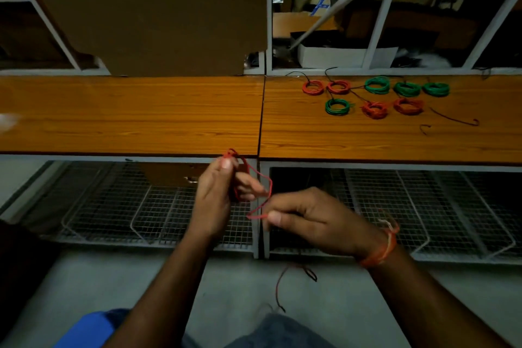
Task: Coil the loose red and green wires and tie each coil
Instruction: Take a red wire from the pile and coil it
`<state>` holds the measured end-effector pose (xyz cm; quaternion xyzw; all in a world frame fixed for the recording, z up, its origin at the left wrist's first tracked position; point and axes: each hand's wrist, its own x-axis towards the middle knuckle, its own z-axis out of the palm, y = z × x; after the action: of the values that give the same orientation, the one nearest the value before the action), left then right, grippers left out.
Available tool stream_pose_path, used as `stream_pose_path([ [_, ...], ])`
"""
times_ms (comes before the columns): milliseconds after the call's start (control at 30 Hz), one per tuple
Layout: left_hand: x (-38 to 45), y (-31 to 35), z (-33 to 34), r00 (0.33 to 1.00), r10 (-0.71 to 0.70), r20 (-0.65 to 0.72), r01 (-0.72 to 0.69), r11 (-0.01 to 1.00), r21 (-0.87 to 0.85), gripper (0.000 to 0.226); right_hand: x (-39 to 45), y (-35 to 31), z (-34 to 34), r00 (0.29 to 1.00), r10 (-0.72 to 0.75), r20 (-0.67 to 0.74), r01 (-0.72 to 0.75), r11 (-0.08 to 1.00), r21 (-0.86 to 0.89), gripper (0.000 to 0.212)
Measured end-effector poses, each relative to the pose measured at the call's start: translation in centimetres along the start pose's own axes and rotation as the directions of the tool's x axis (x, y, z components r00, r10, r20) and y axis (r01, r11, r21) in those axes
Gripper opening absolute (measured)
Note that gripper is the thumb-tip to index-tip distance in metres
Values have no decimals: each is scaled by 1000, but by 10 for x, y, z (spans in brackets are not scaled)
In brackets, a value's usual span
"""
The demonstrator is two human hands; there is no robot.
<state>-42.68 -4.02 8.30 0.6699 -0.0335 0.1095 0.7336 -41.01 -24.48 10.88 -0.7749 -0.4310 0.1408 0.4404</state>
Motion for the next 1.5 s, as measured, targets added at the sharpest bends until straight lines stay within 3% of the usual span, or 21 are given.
stream_pose_path([
  [167,-5,-6,10,980,11,198,-5,999,-32,37,22,-14,-14,973,-104,-206,111,994,21,21],
  [267,-5,-2,11,979,1,203,27,990,-135,38,30,-9,-20,899,-111,-425,84,993,-82,14],
  [367,-4,0,11,985,-33,171,71,972,-224,46,34,2,-18,832,-46,-554,25,999,-44,14],
  [467,-4,1,12,971,-23,238,101,941,-323,37,36,8,-8,798,0,-603,23,999,30,15],
  [600,-6,-1,14,973,-69,219,167,868,-468,31,37,10,2,738,85,-670,68,978,199,16],
  [800,-10,-3,19,878,-139,459,405,725,-557,32,41,16,1,692,146,-707,65,963,263,15],
  [867,-9,-6,18,837,-126,533,478,642,-599,33,43,19,-1,716,165,-678,47,958,283,17],
  [933,-4,-7,13,810,-87,579,533,519,-668,31,40,26,-3,800,190,-569,-18,956,294,24],
  [1000,-1,-5,7,840,-101,533,515,457,-725,30,32,37,0,867,217,-448,-129,967,217,32],
  [1067,2,-3,2,888,-214,408,459,478,-749,30,20,48,5,892,235,-385,-215,972,95,32],
  [1167,2,-2,-5,897,-365,248,417,518,-747,27,6,54,8,880,202,-430,-219,976,11,28],
  [1267,4,-4,-14,890,-407,205,404,497,-768,28,-5,66,5,872,198,-448,-273,956,-110,24],
  [1367,6,-5,-15,894,-397,206,385,451,-805,37,-11,80,15,913,248,-322,-338,905,-259,21],
  [1433,7,-7,-15,905,-384,183,348,421,-837,40,-15,86,28,915,240,-326,-313,930,-195,18],
  [1500,9,-7,-19,919,-378,116,278,411,-868,39,-22,90,37,842,245,-480,-281,960,-3,14],
])
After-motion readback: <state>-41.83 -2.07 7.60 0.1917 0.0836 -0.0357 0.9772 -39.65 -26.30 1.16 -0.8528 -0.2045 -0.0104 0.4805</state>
